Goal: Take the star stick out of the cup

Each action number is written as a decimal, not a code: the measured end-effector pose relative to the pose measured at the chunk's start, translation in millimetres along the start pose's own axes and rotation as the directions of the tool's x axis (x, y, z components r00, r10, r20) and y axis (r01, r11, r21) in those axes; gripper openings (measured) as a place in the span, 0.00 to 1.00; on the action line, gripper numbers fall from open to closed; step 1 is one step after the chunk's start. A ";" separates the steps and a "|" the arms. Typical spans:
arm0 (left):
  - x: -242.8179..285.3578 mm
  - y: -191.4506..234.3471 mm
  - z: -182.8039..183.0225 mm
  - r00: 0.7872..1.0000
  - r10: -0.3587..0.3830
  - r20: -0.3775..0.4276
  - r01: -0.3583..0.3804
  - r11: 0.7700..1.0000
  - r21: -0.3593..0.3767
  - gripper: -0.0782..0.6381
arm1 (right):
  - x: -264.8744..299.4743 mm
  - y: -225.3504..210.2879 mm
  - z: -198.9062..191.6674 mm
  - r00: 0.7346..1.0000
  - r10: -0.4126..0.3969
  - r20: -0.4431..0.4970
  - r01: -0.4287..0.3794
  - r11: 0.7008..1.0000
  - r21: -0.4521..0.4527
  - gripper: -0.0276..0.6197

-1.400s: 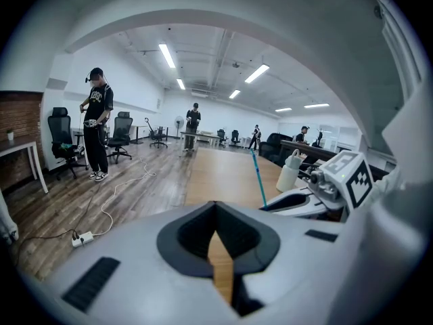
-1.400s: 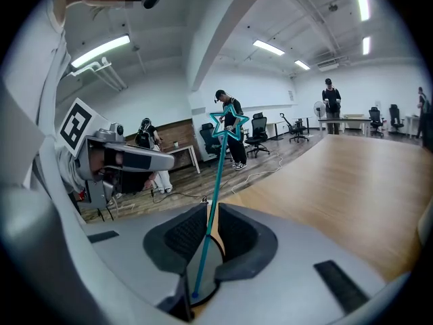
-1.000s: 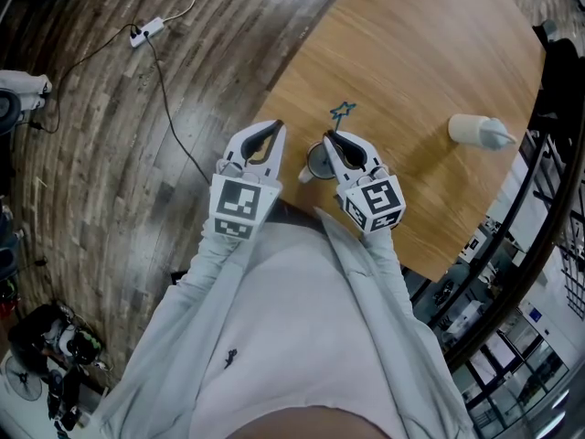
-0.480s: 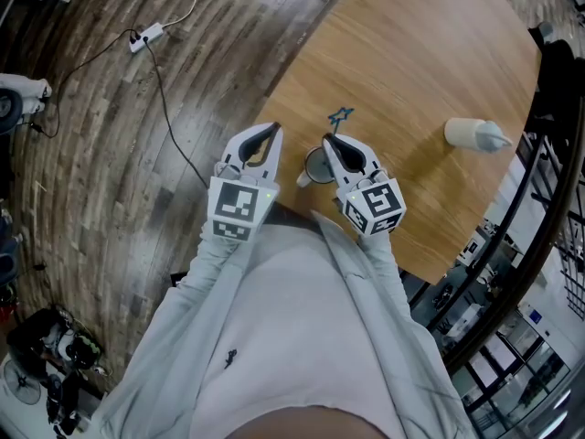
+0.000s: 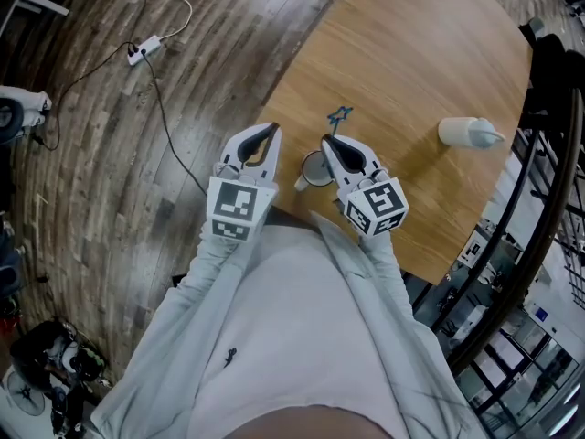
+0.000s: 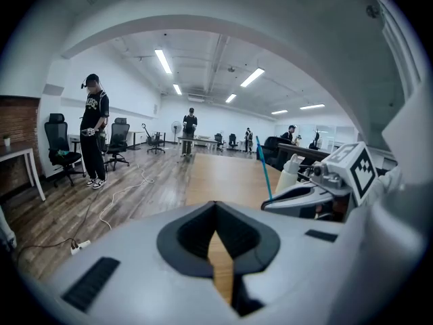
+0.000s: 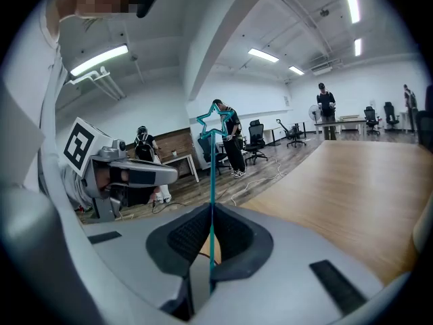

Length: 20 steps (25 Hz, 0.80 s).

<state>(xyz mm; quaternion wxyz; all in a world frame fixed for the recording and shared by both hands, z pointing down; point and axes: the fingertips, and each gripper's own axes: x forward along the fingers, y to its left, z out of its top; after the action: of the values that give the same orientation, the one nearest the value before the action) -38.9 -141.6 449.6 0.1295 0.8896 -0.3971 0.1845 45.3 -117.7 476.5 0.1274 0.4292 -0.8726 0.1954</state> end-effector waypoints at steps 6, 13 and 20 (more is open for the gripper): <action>-1.4 -0.6 14.7 1.000 -0.001 0.028 0.000 1.000 0.022 0.14 | -14.5 0.4 15.3 0.999 -0.021 0.042 0.021 1.000 0.012 0.09; -2.6 -13.0 35.5 0.997 -0.028 0.067 0.024 0.998 0.056 0.14 | -44.6 -0.5 43.5 0.988 -0.074 0.133 0.072 0.997 0.020 0.09; 4.8 -31.6 63.0 0.989 -0.094 0.113 0.081 0.990 0.115 0.14 | -85.0 -12.0 76.8 0.952 -0.177 0.250 0.180 0.984 0.012 0.09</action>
<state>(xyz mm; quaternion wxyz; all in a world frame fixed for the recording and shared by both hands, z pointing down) 2.1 -147.9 392.5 0.0647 0.9214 -0.3537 0.1474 101.6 -99.5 377.6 0.0359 0.5268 -0.8403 0.1226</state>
